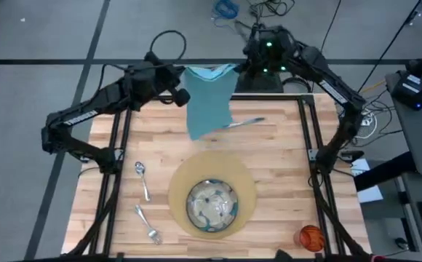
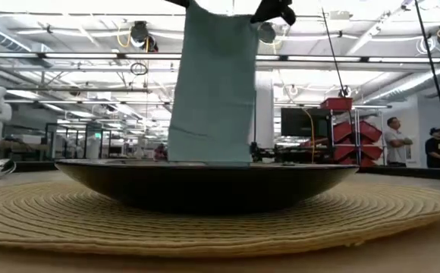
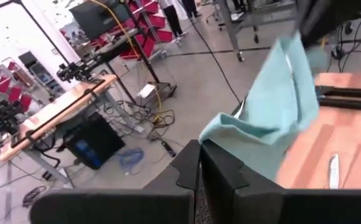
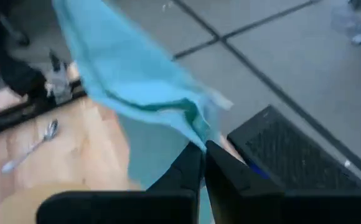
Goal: Set table place
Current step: Fold the blue napkin
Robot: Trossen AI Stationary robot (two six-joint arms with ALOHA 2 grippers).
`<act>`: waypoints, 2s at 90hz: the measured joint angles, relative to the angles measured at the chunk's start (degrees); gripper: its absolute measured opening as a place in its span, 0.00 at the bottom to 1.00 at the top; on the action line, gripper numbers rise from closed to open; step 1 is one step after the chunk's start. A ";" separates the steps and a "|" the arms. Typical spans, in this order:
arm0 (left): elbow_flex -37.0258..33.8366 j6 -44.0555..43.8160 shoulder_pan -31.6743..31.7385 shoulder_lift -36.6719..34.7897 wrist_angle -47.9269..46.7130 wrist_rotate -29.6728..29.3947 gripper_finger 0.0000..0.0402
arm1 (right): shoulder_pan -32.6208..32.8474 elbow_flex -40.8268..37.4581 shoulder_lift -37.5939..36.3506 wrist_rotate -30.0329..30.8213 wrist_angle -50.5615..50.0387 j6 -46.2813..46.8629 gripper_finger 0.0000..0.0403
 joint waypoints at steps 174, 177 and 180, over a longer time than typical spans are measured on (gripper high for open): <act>-30.98 -23.40 -19.77 -2.52 -5.07 5.54 0.00 | 16.84 -29.72 1.53 7.54 -1.22 13.29 0.00; -31.92 -23.05 -19.53 -2.52 -3.46 5.60 0.00 | 16.60 -30.26 1.52 6.17 -0.09 13.19 0.00; -32.79 -22.99 -19.33 -2.52 -2.56 5.71 0.00 | 16.34 -30.89 1.52 5.52 0.56 12.99 0.00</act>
